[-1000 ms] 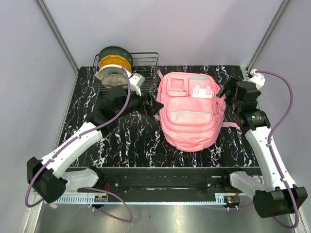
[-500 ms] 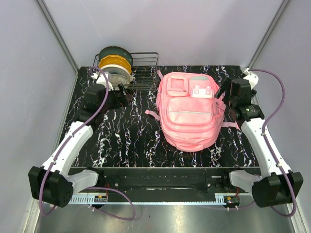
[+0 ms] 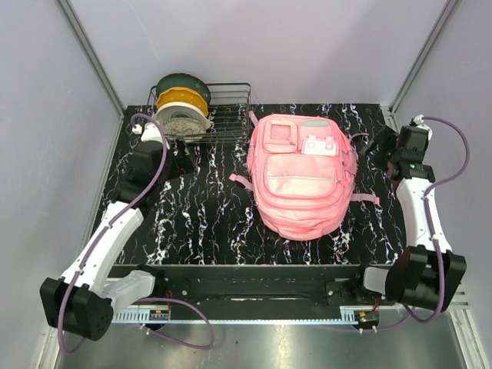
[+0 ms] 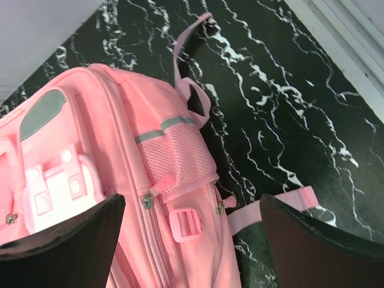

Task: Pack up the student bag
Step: Reset both arms

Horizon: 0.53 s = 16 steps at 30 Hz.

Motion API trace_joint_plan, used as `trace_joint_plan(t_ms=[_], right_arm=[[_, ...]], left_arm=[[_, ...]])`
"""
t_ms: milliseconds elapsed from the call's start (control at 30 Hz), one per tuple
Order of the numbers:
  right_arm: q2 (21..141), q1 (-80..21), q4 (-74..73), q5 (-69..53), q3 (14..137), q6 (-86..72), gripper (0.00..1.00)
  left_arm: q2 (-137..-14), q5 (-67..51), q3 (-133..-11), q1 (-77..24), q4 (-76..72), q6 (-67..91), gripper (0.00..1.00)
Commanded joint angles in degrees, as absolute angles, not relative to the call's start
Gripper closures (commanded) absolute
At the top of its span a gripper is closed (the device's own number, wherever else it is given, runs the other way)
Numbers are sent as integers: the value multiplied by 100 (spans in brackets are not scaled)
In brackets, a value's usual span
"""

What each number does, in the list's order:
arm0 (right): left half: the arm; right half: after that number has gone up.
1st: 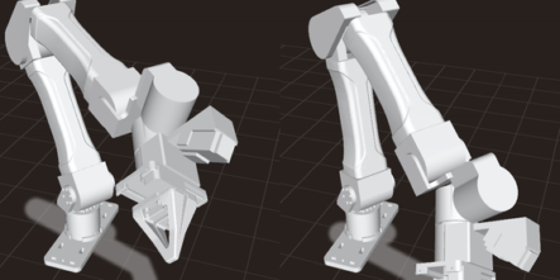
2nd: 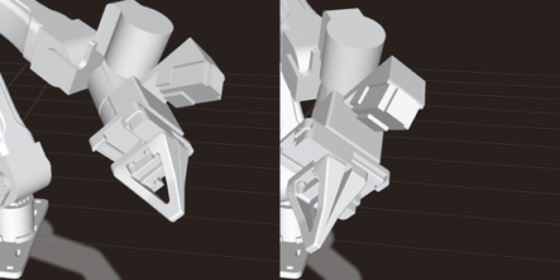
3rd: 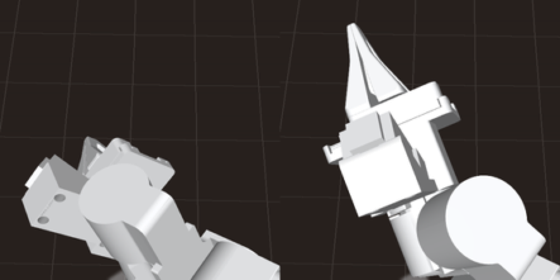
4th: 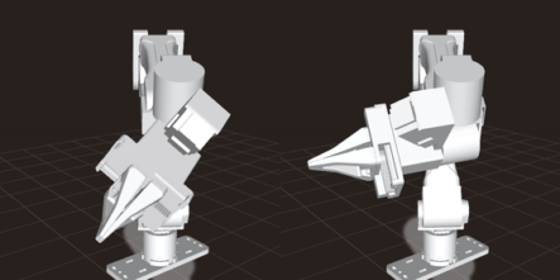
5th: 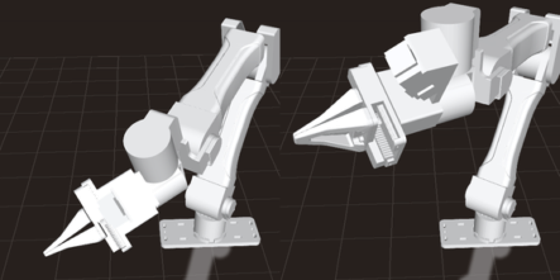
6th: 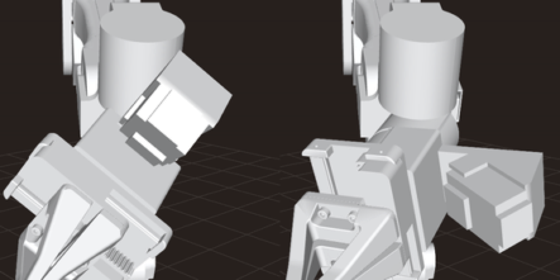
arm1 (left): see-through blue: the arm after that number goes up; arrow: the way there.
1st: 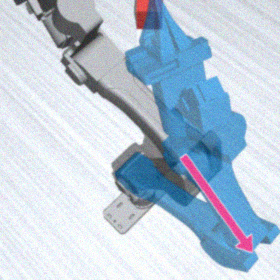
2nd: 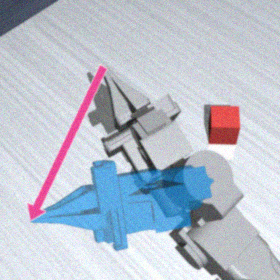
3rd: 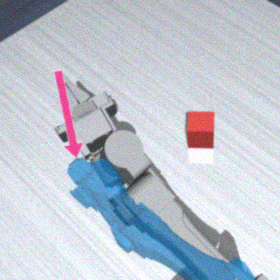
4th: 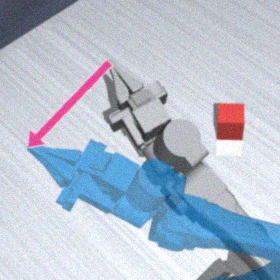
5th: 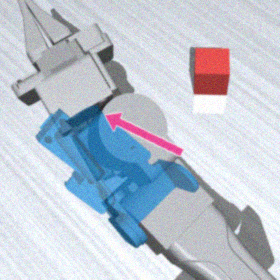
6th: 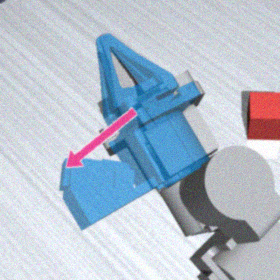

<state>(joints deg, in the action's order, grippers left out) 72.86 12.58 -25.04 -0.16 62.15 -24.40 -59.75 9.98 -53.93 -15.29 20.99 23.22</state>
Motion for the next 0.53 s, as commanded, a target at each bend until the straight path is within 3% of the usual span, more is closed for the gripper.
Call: trace_joint_plan(t_ms=[0, 133, 333, 500], right_arm=[[6603, 1160, -1392, -185, 5697, -2004, 0], [6004, 1046, 313, -280, 4599, -1601, 0], [6047, 677, 220, 647, 4456, -1055, 0], [5494, 580, 1123, 1633, 3631, -1028, 0]], left_arm=[[-5994, 1239, -5273, -1512, 1872, 2215, 1], [-6012, 1125, -5107, -1512, 1583, 2241, 1], [-5968, 1072, -4984, -1512, 1363, 2268, 1], [-5810, 931, -4904, -1512, 1336, 2197, 1]])
